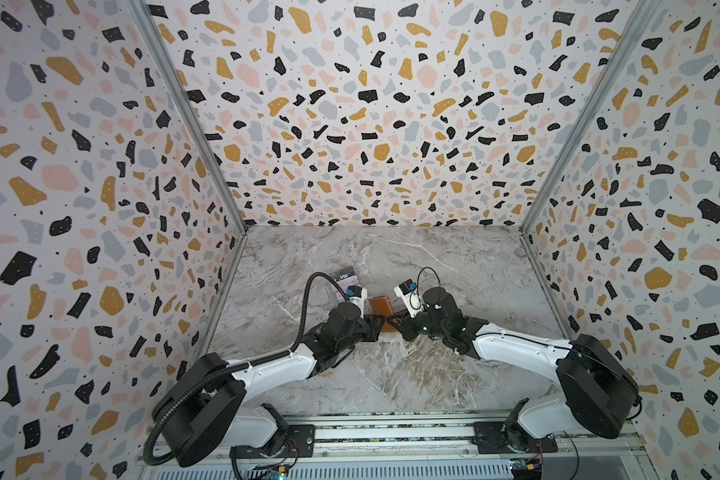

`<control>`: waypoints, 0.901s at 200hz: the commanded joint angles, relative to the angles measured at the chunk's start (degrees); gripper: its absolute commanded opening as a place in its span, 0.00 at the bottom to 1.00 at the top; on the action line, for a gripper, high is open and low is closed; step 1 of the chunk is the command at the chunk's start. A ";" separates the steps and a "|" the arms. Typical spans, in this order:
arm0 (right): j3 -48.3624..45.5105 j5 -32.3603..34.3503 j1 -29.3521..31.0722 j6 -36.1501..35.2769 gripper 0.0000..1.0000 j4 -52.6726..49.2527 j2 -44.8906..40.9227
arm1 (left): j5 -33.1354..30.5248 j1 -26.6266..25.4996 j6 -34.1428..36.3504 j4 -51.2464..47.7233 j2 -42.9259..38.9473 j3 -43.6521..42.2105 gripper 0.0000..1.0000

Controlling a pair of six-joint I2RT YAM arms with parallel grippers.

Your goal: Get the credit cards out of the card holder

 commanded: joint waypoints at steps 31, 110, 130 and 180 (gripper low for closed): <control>-0.86 -2.23 1.21 -1.31 0.09 3.46 -4.00 | -3.21 0.58 -0.34 -0.01 -0.85 0.53 0.18; -1.59 -0.89 1.21 -0.96 0.08 4.04 -4.63 | -2.98 0.53 -0.04 0.27 -1.30 -0.17 0.03; -1.61 -0.61 1.21 -0.82 0.07 4.06 -4.59 | -2.83 0.56 0.07 0.47 -1.35 -0.22 0.00; -2.44 -0.61 0.65 0.09 0.07 4.40 -5.79 | -2.13 0.60 0.54 1.45 -1.38 -0.68 0.00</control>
